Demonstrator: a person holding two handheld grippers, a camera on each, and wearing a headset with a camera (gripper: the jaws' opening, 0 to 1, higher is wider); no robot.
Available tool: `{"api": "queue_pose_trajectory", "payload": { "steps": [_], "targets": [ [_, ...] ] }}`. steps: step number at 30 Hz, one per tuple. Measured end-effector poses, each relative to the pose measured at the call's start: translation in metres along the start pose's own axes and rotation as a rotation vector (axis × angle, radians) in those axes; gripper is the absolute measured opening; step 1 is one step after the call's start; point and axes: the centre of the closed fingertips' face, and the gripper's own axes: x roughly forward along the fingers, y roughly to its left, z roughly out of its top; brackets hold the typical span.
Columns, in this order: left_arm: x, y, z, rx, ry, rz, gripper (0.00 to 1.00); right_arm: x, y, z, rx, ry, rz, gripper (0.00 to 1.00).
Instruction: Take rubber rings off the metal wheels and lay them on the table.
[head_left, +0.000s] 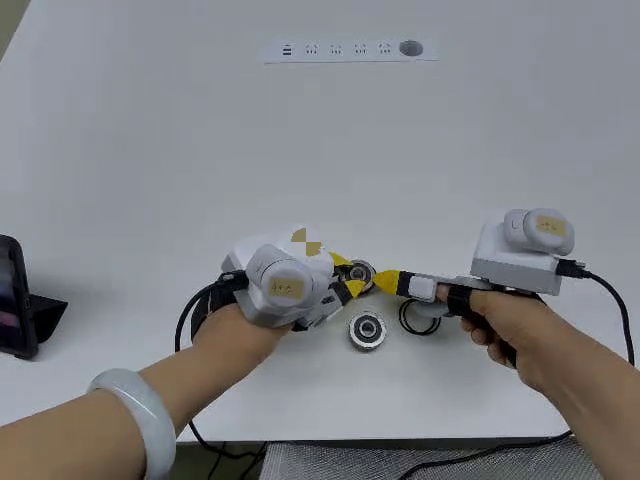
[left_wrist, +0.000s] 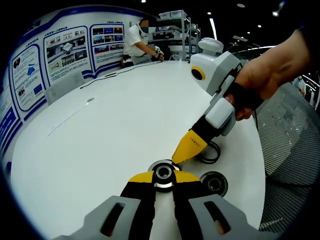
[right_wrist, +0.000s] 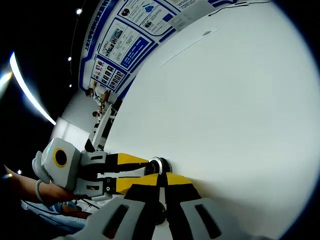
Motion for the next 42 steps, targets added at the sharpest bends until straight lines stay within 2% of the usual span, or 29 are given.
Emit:
{"api": "queue_pose_trajectory", "payload": {
  "steps": [2, 3, 5, 17, 18, 19, 20, 23, 26, 31, 33, 42],
  "targets": [
    [0.0, 0.0, 0.0, 0.001, -0.001, -0.001, 0.13, 0.0, -0.001, 0.001, -0.002, -0.001, -0.002, 0.05],
    [0.0, 0.0, 0.0, 0.001, -0.001, -0.001, 0.13, -0.001, -0.004, 0.0, -0.01, 0.003, -0.019, 0.03],
    [0.0, 0.0, 0.0, 0.001, -0.001, -0.002, 0.13, 0.0, -0.001, 0.001, -0.005, 0.004, -0.006, 0.03],
    [0.0, 0.0, 0.0, 0.003, 0.001, -0.002, 0.13, 0.0, 0.001, 0.004, -0.026, -0.004, -0.005, 0.02],
    [0.0, 0.0, 0.0, 0.003, 0.002, -0.002, 0.13, -0.001, 0.003, 0.005, -0.024, -0.009, 0.0, 0.02],
    [0.0, 0.0, 0.0, 0.003, 0.002, -0.002, 0.13, 0.0, 0.01, 0.01, 0.001, -0.037, 0.036, 0.02],
    [0.0, 0.0, 0.0, 0.002, 0.003, -0.002, 0.13, 0.0, 0.014, 0.013, 0.024, -0.05, 0.052, 0.02],
    [0.0, 0.0, 0.001, 0.002, 0.004, -0.001, 0.13, 0.002, 0.017, 0.014, -0.018, -0.032, 0.039, 0.02],
    [0.0, 0.0, 0.001, 0.004, 0.006, -0.001, 0.13, 0.002, 0.008, 0.009, -0.063, -0.009, -0.01, 0.02],
    [0.0, 0.0, 0.001, 0.001, 0.006, 0.002, 0.13, 0.001, 0.001, 0.003, -0.052, -0.001, -0.025, 0.04],
    [0.0, 0.0, 0.0, 0.0, 0.005, 0.002, 0.13, 0.001, 0.0, 0.002, -0.031, -0.002, -0.02, 0.09],
    [0.0, 0.0, 0.0, 0.001, 0.004, 0.001, 0.13, 0.004, 0.0, 0.001, 0.0, -0.005, -0.008, 0.14]
  ]
}}
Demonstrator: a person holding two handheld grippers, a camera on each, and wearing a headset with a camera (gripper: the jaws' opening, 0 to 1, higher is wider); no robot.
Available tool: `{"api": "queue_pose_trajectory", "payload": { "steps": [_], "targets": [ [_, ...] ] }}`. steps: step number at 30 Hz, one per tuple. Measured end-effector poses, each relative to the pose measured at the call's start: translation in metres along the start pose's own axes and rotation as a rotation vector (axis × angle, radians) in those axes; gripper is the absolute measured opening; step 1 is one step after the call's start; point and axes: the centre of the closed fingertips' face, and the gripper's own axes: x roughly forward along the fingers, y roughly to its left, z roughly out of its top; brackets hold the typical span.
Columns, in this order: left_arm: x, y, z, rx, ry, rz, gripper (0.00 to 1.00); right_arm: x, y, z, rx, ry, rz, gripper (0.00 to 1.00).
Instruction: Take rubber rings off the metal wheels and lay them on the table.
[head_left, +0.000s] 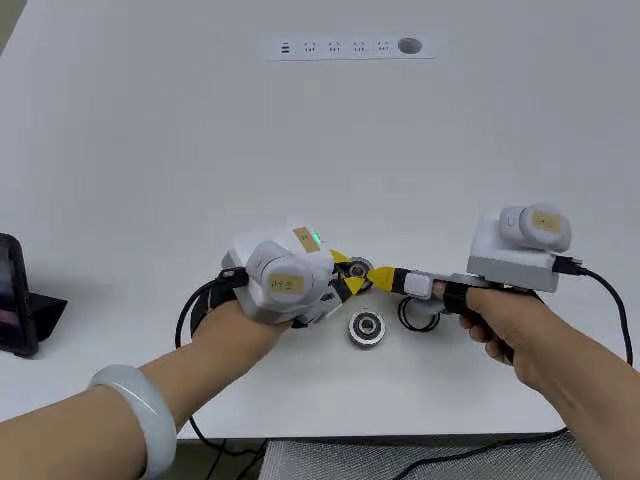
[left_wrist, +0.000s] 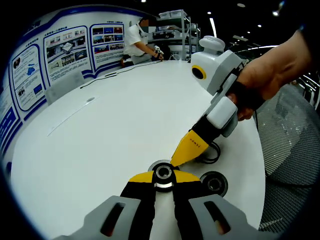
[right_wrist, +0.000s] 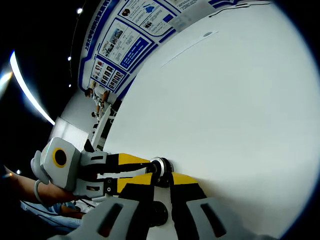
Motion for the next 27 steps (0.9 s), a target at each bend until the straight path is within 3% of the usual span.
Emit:
{"api": "queue_pose_trajectory", "payload": {
  "steps": [11, 27],
  "targets": [
    [-0.0002, -0.0002, -0.0001, 0.002, 0.0, -0.001, 0.13, 0.0024, 0.0019, -0.0029, 0.04, -0.003, 0.017, 0.16],
    [-0.0004, -0.0008, -0.0003, 0.001, -0.001, 0.0, 0.13, -0.002, 0.001, -0.004, 0.018, 0.003, 0.017, 0.07]
  ]
}}
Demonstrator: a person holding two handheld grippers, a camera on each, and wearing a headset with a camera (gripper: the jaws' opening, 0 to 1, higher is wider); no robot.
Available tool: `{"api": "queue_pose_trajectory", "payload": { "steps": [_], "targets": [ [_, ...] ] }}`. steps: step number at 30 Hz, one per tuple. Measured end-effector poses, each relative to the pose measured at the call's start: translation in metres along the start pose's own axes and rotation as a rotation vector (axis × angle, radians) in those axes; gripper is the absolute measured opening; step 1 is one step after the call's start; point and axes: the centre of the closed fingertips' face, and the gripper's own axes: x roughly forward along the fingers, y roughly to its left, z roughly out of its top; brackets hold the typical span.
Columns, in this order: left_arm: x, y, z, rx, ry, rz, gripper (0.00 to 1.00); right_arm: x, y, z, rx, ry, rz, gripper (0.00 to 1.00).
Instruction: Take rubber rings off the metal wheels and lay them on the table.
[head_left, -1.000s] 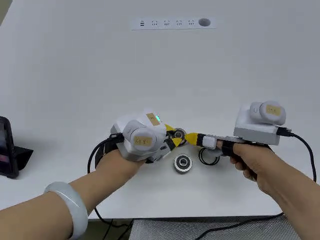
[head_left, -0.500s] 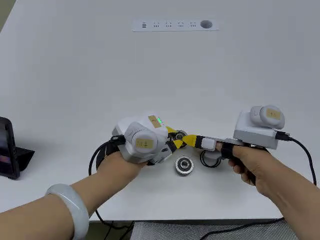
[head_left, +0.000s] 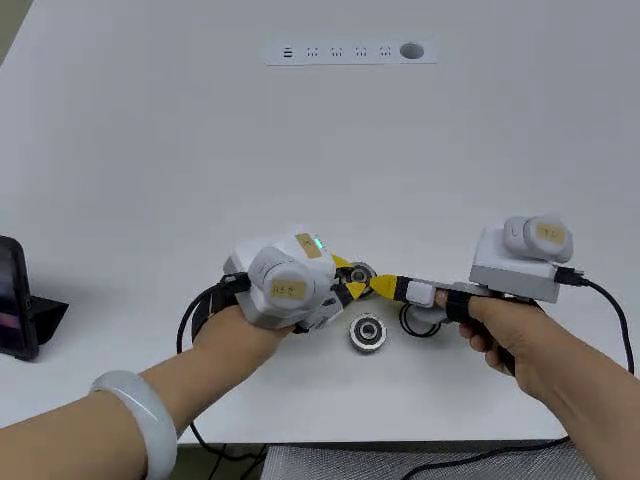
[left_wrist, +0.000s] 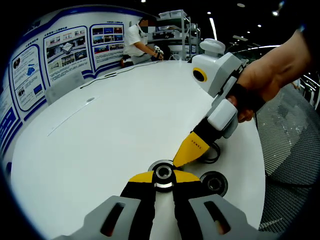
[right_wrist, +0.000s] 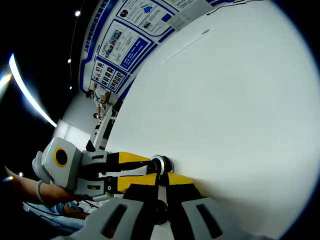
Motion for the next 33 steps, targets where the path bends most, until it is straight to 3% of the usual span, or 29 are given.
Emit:
{"api": "queue_pose_trajectory", "payload": {
  "steps": [20, 33],
  "targets": [
    [0.0, 0.0, 0.0, 0.0, -0.002, 0.0, 0.13, -0.002, 0.003, 0.002, -0.045, -0.005, -0.012, 0.02],
    [-0.001, 0.0, -0.001, 0.0, -0.001, -0.002, 0.13, -0.001, 0.013, 0.005, -0.064, -0.013, 0.012, 0.01]
  ]
}}
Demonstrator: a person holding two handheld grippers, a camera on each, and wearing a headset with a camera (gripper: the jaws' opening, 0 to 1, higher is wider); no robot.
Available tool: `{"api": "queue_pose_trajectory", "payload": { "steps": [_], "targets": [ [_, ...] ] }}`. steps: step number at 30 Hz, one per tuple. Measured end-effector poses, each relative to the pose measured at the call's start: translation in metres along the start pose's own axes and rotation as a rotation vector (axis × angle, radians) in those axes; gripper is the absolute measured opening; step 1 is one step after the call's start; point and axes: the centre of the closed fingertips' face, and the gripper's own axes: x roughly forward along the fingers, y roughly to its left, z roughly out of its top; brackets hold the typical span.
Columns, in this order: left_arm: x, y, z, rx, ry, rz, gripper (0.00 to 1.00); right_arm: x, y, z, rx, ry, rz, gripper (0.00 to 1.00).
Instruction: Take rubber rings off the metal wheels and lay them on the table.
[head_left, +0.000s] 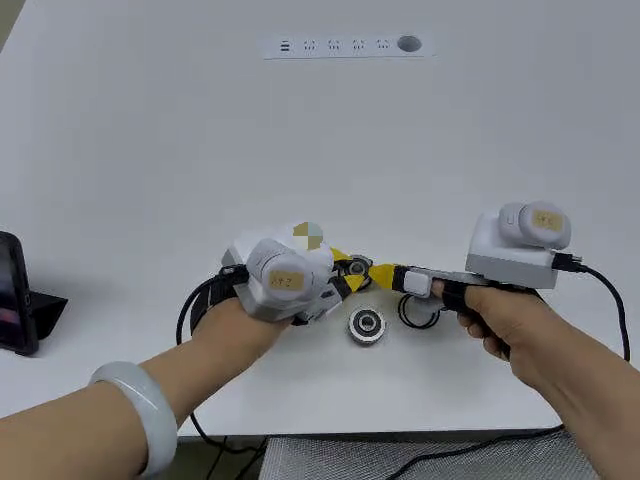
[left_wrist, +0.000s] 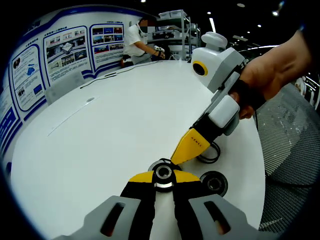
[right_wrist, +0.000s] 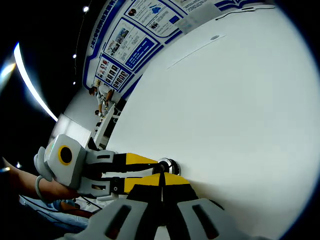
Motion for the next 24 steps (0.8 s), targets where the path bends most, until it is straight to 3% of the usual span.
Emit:
{"api": "queue_pose_trajectory", "payload": {
  "steps": [7, 8, 9, 11, 24],
  "targets": [
    [0.0, 0.0, 0.0, 0.001, 0.0, 0.001, 0.13, 0.002, 0.011, 0.002, -0.004, -0.003, 0.032, 0.01],
    [0.0, 0.0, 0.0, 0.001, 0.001, 0.001, 0.13, 0.002, 0.019, 0.011, 0.015, -0.049, 0.074, 0.01],
    [0.0, 0.0, 0.0, 0.001, 0.001, 0.001, 0.13, 0.001, 0.023, 0.013, 0.048, -0.055, 0.083, 0.01],
    [0.0, 0.0, 0.0, 0.001, 0.001, 0.001, 0.13, 0.0, 0.017, 0.013, 0.0, -0.037, 0.05, 0.01],
    [0.0, 0.0, 0.0, 0.012, 0.003, -0.008, 0.14, -0.001, -0.001, 0.006, 0.03, -0.018, -0.014, 0.02]
  ]
}}
